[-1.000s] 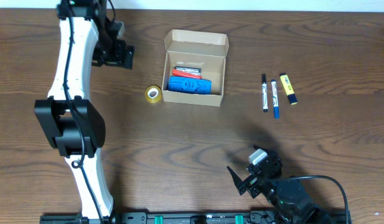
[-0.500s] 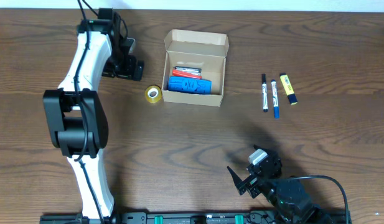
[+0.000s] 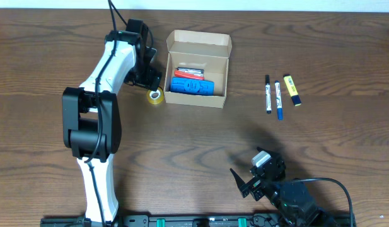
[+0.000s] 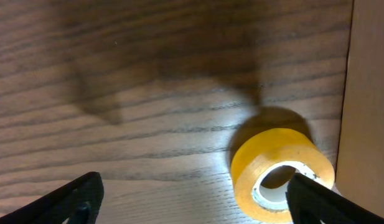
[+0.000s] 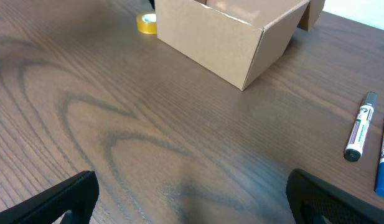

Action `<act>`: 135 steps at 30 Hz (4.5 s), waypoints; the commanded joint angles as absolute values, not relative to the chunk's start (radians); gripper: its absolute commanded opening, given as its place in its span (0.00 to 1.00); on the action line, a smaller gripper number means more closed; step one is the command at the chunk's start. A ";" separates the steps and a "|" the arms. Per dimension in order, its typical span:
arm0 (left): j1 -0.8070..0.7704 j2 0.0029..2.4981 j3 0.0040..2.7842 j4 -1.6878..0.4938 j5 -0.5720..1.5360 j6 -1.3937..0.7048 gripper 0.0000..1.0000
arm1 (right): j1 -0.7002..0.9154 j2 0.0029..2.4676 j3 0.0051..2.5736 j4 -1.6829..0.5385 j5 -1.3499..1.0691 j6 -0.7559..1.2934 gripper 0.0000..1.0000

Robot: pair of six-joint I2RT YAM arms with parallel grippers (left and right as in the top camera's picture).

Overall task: Pack container
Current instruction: 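Move the left gripper to the yellow tape roll and grasp it, then carry the tape roll into the box's right corner and release, then push the box contents with the left gripper to settle them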

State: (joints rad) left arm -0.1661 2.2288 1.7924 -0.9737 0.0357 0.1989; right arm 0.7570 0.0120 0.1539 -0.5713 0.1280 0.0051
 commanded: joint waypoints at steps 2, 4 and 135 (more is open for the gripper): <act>-0.160 2.207 1.738 -0.970 -0.003 0.171 0.91 | 0.771 0.006 0.151 -0.572 0.130 -0.008 0.99; -0.160 2.207 1.720 -0.970 -0.003 0.167 0.91 | 0.771 0.006 0.151 -0.572 0.130 -0.008 0.99; -0.519 2.409 2.234 -0.919 0.134 -0.023 0.06 | 0.771 0.006 0.151 -0.572 0.130 -0.008 0.99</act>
